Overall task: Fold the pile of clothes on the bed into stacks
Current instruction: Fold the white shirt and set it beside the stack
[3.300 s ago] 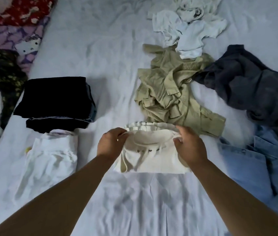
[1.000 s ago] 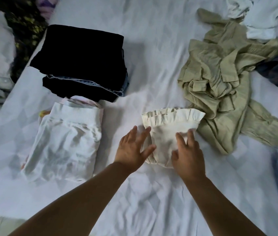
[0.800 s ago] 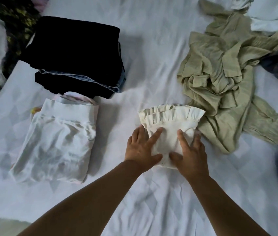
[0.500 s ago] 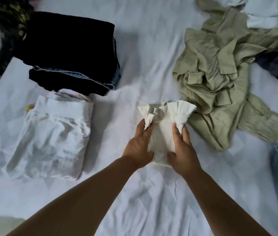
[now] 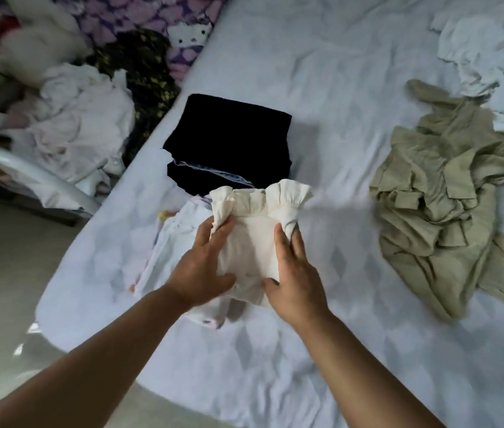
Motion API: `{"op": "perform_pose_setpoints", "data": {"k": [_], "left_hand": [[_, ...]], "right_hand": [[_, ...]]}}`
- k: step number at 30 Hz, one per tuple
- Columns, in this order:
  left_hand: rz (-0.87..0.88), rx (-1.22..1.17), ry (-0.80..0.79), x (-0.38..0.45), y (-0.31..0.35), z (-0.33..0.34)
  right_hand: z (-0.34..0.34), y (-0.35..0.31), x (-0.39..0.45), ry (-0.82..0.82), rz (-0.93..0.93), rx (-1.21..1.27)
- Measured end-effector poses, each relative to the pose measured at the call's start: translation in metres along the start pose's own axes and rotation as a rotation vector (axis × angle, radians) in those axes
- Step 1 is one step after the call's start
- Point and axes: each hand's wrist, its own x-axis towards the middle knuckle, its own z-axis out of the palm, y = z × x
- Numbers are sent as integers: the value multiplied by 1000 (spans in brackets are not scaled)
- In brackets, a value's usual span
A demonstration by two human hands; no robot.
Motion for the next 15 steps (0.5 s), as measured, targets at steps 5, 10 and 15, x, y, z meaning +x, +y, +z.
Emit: {"op": "perform_pose_setpoints", "data": {"k": [5,10,15], "left_hand": [[-80,84,-70,-19,-57,-49],[-127,490,-83,-24,-88,-41],[19,588,-123,-21,-95,-7]], "right_hand": [[43,-52,8,-119,-44,120],[77,-56,10,-113,15,-179],[108,-38,21,-134,-11,-383]]}}
